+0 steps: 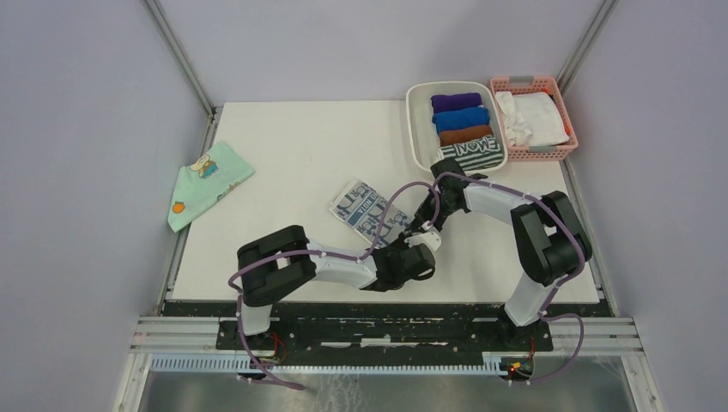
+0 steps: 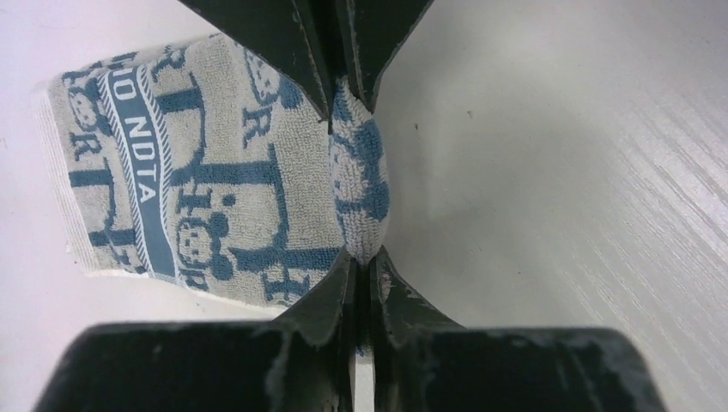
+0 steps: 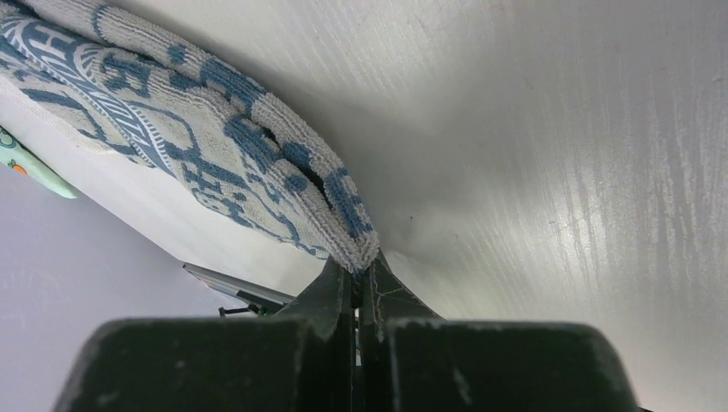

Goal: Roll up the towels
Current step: Roll the towel at the center of the board.

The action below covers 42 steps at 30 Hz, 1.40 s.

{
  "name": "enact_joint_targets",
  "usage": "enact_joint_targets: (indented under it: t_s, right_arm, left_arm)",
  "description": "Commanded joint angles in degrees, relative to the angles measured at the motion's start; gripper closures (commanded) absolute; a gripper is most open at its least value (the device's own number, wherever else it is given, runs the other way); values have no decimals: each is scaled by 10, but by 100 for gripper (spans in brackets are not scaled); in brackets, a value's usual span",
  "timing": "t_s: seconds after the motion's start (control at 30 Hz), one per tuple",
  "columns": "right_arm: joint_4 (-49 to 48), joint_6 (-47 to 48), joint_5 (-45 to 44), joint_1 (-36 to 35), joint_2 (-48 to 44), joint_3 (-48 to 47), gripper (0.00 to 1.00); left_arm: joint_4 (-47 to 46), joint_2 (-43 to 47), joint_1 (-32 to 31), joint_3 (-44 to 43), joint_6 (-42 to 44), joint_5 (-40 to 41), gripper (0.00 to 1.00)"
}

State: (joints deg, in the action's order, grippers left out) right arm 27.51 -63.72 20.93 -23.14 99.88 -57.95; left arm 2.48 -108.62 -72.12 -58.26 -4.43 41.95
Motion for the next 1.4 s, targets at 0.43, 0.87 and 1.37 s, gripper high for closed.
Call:
enact_joint_targets:
  t_s: [0.43,0.87,1.37]
  right_arm:
    - [-137,97,37,43,-101,39,52]
    - [-271,163,81,51,-84,132,48]
    - [-440,114,131,50,6,144,48]
  left_arm:
    - [-68,112,192,70,-164,-455,97]
    - [-179,16,349,95,-337,-737,97]
    - [-132,-38,373,68,-367,-753,97]
